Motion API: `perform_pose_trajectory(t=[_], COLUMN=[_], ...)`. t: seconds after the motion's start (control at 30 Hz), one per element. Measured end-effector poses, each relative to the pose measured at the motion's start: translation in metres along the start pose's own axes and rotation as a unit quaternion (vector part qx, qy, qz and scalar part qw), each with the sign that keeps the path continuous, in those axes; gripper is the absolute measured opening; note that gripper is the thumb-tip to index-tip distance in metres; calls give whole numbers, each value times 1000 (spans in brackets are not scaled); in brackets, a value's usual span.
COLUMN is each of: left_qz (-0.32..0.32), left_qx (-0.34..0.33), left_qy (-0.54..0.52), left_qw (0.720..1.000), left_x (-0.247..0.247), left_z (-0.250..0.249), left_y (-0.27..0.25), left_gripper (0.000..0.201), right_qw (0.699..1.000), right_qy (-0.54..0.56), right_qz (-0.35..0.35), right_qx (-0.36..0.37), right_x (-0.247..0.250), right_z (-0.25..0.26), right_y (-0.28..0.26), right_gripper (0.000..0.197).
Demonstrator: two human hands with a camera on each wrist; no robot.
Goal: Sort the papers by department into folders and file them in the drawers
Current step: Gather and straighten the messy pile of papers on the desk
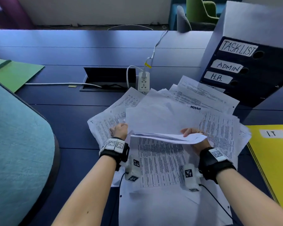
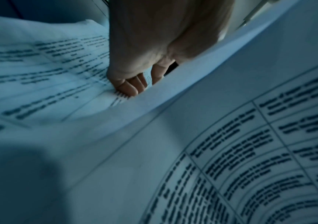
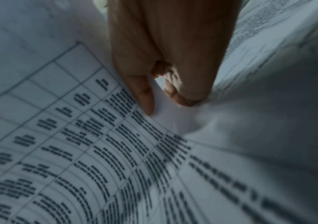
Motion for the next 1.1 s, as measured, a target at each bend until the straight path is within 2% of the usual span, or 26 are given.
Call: perform_pose_trajectory(t=[0.13, 0.2, 0.27, 0.33, 0.43, 0.57, 0.63, 0.67, 0.73, 0.8, 0.87, 0.93, 1.03, 1.07, 1.1], left_qz=[34, 46, 49, 8, -126, -257, -285, -281, -242, -161, -39, 73, 157, 183, 208], left_qx=[8, -22, -59, -89, -137, -258, -314, -341, -379, -376, -330, -262, -212, -208, -208], left_qy=[32, 30, -13, -18, -3, 50, 92, 109, 140, 176, 196, 195, 238, 257, 277], left_qw=[999, 998, 997, 996, 983, 930, 901, 890, 882, 895, 923, 942, 935, 926, 915], left_x=[-8, -13, -17, -7, 37, 90, 98, 95, 75, 34, -17, -64, -109, -118, -127], left_z=[0, -4, -10, -23, -59, -119, -147, -159, -173, -171, -153, -125, -86, -75, -67], left_y=[-2, -5, -8, -19, -41, -84, -108, -120, -133, -130, -119, -105, -86, -83, -82], left_gripper=[51, 41, 19, 7, 19, 16, 20, 20, 20, 22, 24, 24, 22, 23, 28], right_qw=[998, 998, 995, 992, 989, 982, 975, 971, 978, 983, 988, 989, 990, 990, 990], right_qy=[-51, -17, -13, -27, -14, -84, -105, -110, -63, -26, -22, -2, 64, 80, 78], right_qz=[-26, -61, -83, -91, -119, -154, -184, -198, -199, -178, -154, -147, -120, -104, -94], right_qx=[-12, -20, -56, -86, -88, -68, -71, -69, -28, 20, 24, -4, -39, -53, -68], right_x=[2, 9, 19, 25, 31, 35, 36, 36, 29, 19, 7, 0, -5, -6, -6], right_z=[0, -2, -9, -15, -14, -6, 0, 3, 7, 12, 13, 11, 8, 4, 0], right_y=[3, 4, 5, 6, 7, 7, 4, 2, 0, -1, 0, 0, -3, -2, -2], right_gripper=[25, 18, 15, 20, 25, 18, 7, 8, 35, 49, 47, 33, 24, 31, 51])
Point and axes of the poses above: each hand's wrist, its own y-axis towards the middle knuckle, its own x-axis out of the back of the hand, z = x × y, the point moved 7 cm from there along y, towards the middle knuckle, and after that the axes turned 9 degrees about z, right-handed, at the moved point
